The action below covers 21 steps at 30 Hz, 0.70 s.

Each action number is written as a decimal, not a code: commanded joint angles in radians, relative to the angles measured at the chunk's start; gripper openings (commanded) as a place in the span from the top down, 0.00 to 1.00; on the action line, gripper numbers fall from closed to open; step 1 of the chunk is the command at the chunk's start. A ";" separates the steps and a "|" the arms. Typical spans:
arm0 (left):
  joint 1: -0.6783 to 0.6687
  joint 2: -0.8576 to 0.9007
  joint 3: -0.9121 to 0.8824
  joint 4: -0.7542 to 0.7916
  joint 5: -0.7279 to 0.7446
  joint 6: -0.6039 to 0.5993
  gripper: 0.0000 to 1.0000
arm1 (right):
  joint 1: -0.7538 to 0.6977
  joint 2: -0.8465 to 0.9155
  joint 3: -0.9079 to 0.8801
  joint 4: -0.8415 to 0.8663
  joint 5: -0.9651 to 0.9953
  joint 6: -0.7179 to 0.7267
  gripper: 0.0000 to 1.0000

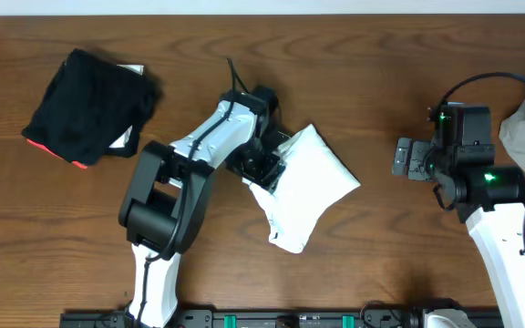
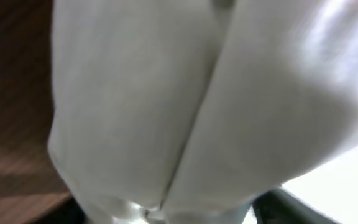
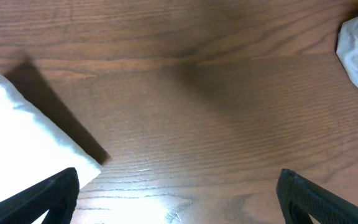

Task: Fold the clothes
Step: 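Reach the left gripper to the white bundle and grasp its edge, then carry the white bundle with the left gripper onto the black stack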

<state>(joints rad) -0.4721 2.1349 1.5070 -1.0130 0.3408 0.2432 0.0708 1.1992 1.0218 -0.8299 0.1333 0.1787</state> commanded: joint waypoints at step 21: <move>0.002 -0.055 0.171 -0.084 -0.201 0.014 0.94 | -0.011 -0.004 0.005 -0.001 0.019 -0.004 0.01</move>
<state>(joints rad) -0.4751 2.1456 1.6360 -1.0779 0.2375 0.2619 0.0708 1.1995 1.0218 -0.8303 0.1356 0.1787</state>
